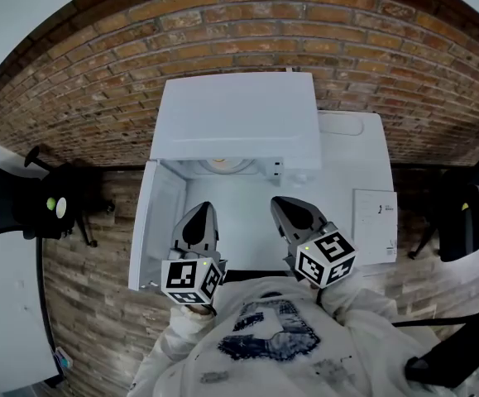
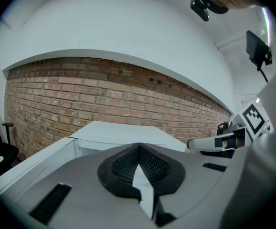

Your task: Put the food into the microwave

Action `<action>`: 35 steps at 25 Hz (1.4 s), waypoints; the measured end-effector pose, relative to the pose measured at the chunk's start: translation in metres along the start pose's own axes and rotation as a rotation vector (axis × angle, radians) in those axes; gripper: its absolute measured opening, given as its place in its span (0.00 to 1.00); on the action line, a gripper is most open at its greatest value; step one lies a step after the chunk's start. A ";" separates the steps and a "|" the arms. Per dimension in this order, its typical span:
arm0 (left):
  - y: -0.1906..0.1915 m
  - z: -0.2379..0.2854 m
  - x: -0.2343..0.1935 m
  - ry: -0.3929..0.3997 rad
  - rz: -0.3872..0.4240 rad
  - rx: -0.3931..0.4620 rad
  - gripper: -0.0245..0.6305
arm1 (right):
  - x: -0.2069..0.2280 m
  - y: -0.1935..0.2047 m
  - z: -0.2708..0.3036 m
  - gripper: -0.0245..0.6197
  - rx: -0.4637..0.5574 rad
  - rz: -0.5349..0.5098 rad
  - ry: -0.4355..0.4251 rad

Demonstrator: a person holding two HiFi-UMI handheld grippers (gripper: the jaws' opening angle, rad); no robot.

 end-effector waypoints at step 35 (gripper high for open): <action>0.000 0.004 0.000 -0.010 0.051 -0.013 0.05 | 0.003 -0.002 0.003 0.06 -0.003 -0.012 0.020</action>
Point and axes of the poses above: the fingertips, and each gripper's own axes: z forward along the fingers, x to its right, y out of its underside, the point moved 1 cm from there along -z, backward along the fingers, and after that the axes turned 5 degrees about -x, right-handed, at the moved point
